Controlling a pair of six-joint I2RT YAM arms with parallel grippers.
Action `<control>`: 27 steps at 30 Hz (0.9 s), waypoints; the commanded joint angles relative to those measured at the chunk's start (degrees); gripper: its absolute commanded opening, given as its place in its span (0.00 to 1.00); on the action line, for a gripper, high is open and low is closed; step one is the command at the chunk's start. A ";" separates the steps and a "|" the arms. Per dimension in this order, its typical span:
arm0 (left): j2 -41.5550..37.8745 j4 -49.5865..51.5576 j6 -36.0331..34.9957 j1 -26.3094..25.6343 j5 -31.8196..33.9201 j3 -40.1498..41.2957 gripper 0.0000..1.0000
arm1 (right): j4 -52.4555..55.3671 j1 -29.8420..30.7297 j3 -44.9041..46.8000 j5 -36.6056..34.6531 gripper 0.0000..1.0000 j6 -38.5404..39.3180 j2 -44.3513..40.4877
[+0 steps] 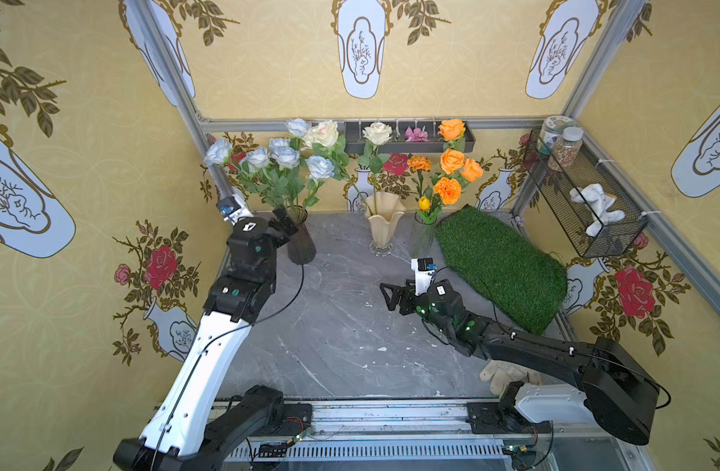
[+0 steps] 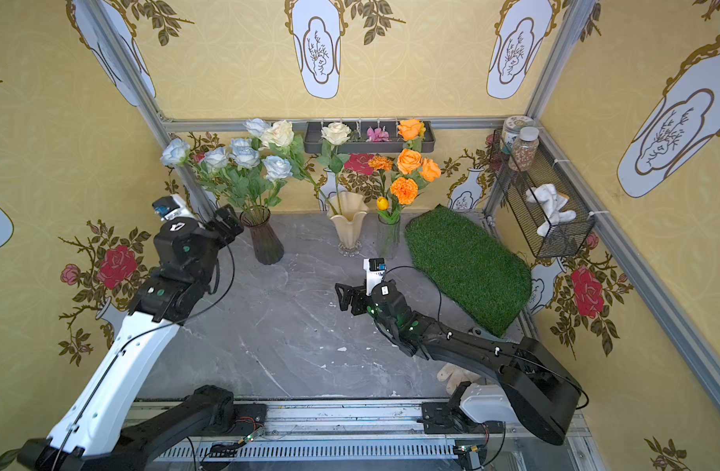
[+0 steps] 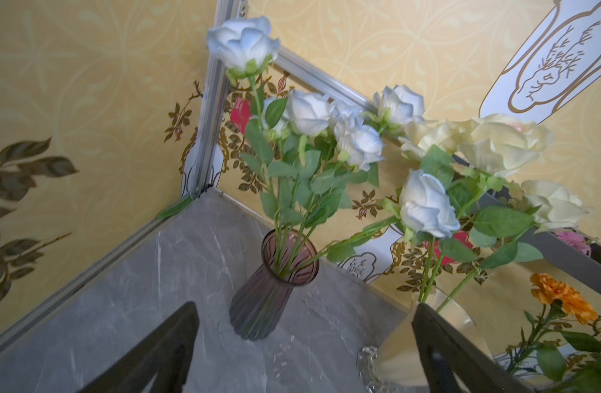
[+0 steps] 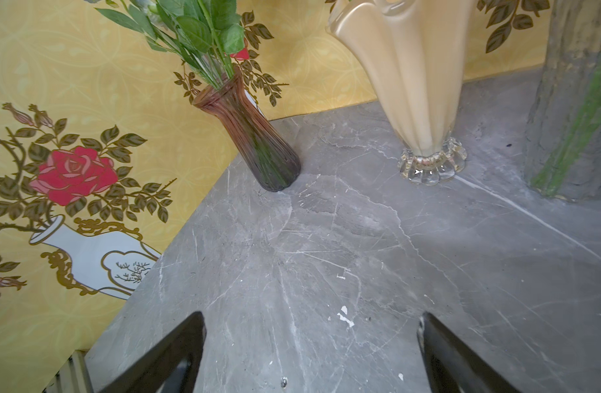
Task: Arrange the flowers in different vases according to their colors
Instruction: Insert the flower into the vase, then reset both arms
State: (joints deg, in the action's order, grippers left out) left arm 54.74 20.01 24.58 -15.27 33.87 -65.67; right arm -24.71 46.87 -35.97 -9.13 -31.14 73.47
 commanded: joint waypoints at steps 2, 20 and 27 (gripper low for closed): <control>-11.55 8.20 5.63 -0.08 1.18 9.58 1.00 | 5.89 -0.01 -1.64 -6.70 0.97 -1.37 -0.32; -19.50 -12.19 -8.40 2.69 8.82 39.63 1.00 | 11.18 -17.02 1.91 -36.20 0.97 5.25 -11.93; -9.08 -32.60 -15.50 5.78 8.20 46.03 1.00 | -6.87 -19.95 9.53 -43.33 0.97 24.34 -2.65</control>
State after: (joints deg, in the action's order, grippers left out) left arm 42.70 1.10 14.17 -9.91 41.85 -21.56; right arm -18.35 27.46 -30.41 -47.35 -18.44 68.88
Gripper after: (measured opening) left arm 0.999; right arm 0.973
